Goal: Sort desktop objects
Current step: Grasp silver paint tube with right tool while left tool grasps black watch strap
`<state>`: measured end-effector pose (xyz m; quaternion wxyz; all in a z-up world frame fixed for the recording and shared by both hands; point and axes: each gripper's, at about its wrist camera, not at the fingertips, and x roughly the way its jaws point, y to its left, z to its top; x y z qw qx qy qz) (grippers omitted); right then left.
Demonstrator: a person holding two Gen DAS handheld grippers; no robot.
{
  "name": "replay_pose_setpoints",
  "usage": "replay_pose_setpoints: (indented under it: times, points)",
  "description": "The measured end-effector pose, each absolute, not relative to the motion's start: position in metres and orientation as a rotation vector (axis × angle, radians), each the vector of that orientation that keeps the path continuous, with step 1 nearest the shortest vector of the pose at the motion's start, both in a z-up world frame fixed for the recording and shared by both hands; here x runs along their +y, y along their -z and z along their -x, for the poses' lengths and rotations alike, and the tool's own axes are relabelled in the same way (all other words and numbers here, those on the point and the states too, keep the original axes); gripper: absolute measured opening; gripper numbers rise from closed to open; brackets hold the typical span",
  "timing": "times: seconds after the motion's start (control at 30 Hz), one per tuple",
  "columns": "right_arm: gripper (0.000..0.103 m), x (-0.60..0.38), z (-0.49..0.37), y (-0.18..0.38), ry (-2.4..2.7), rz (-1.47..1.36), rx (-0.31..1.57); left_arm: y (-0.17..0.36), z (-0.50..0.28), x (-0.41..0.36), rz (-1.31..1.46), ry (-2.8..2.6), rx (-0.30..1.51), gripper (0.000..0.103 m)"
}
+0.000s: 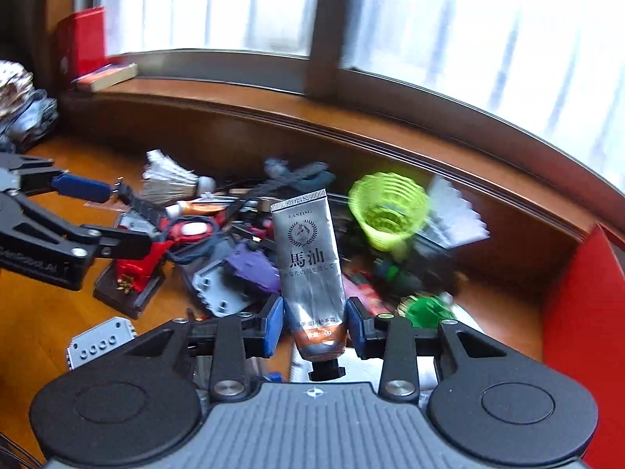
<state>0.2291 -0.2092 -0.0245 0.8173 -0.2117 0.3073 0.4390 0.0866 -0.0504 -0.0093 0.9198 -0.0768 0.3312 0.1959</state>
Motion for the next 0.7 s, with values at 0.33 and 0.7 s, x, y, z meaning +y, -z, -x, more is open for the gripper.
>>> replay_pose_setpoints:
  times: [0.33, 0.7]
  points:
    - [0.038, -0.246, -0.244, 0.047, -0.805, 0.342, 0.784, -0.013, -0.128, -0.068, 0.031, -0.335, 0.611, 0.084]
    - [0.038, -0.244, -0.243, 0.056, -0.808, 0.298, 0.800, -0.005, -0.167, -0.070, -0.048, -0.293, 0.644, 0.078]
